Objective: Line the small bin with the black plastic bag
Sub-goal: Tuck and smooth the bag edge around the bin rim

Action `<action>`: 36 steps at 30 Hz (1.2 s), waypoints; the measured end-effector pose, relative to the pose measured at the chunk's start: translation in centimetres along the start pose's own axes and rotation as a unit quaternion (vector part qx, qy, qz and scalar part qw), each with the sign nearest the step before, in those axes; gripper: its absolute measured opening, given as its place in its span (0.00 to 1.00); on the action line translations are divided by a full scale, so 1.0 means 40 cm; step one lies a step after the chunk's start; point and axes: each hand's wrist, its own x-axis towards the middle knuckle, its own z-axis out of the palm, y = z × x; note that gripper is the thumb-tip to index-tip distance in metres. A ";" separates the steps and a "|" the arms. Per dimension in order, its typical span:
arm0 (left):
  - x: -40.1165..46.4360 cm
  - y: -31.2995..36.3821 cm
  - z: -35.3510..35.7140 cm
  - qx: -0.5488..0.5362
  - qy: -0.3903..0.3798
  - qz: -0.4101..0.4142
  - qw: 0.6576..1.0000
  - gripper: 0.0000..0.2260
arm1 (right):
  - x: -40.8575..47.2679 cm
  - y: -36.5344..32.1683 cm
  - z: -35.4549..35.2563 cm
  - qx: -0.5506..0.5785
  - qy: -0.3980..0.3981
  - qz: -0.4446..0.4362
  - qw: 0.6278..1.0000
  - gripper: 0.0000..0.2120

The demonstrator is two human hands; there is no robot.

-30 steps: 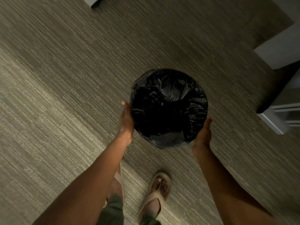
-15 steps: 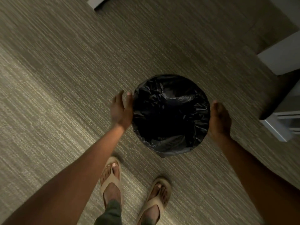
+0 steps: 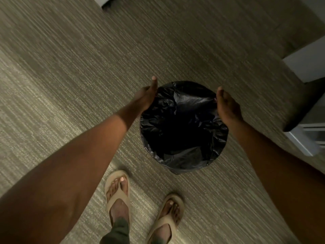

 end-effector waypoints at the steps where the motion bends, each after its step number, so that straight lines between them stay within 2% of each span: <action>1: -0.005 -0.009 -0.005 -0.035 0.051 0.007 0.998 0.42 | -0.019 0.008 -0.004 0.028 0.056 -0.016 0.998 0.33; 3: -0.030 -0.048 -0.011 -0.105 0.146 0.018 0.984 0.43 | -0.078 0.039 0.001 0.069 0.142 -0.025 0.987 0.31; 4: -0.050 -0.076 -0.010 -0.139 0.151 0.005 0.979 0.45 | -0.110 0.064 0.013 0.077 0.155 -0.010 0.985 0.31; 6: -0.087 -0.141 0.008 -0.177 0.089 -0.025 0.980 0.47 | -0.164 0.122 0.049 0.089 0.110 0.047 0.989 0.33; 8: -0.127 -0.194 0.037 -0.135 0.031 0.009 0.990 0.41 | -0.197 0.155 0.081 0.158 0.024 0.100 0.982 0.35; 10: -0.148 -0.220 0.047 -0.081 0.041 0.073 0.993 0.31 | -0.194 0.170 0.096 0.325 -0.033 0.137 0.935 0.36; 12: -0.149 -0.221 0.038 -0.090 0.073 0.095 0.989 0.28 | -0.183 0.168 0.086 0.445 -0.064 0.173 0.876 0.38; 14: -0.150 -0.202 0.023 -0.124 0.155 0.093 0.976 0.28 | -0.181 0.157 0.069 0.439 -0.026 0.178 0.881 0.39; 16: -0.177 -0.177 0.022 -0.166 0.245 0.051 0.954 0.28 | -0.203 0.147 0.066 0.366 0.080 0.172 0.911 0.37; 18: -0.245 -0.168 0.055 -0.221 0.279 -0.019 0.934 0.31 | -0.250 0.138 0.085 0.326 0.178 0.176 0.912 0.31; 20: -0.341 -0.177 0.136 -0.301 0.251 -0.127 0.911 0.33 | -0.309 0.130 0.132 0.342 0.206 0.215 0.891 0.29; 22: -0.431 -0.169 0.232 -0.390 0.183 -0.228 0.873 0.33 | -0.360 0.116 0.186 0.425 0.185 0.253 0.849 0.31; 25: -0.480 -0.143 0.323 -0.540 0.090 -0.227 0.805 0.34 | -0.390 0.103 0.246 0.550 0.141 0.288 0.771 0.34; 29: -0.427 -0.169 0.305 -0.624 0.064 -0.212 0.749 0.40 | -0.392 0.105 0.265 0.671 0.070 0.294 0.677 0.40; 31: -0.408 -0.202 0.290 -0.635 0.054 -0.228 0.736 0.42 | -0.389 0.112 0.258 0.683 0.045 0.289 0.669 0.42; 33: -0.393 -0.241 0.280 -0.627 0.050 -0.231 0.743 0.43 | -0.383 0.122 0.246 0.686 0.040 0.289 0.667 0.42; 36: -0.372 -0.285 0.259 -0.590 0.047 -0.232 0.772 0.42 | -0.383 0.144 0.226 0.640 0.041 0.292 0.709 0.40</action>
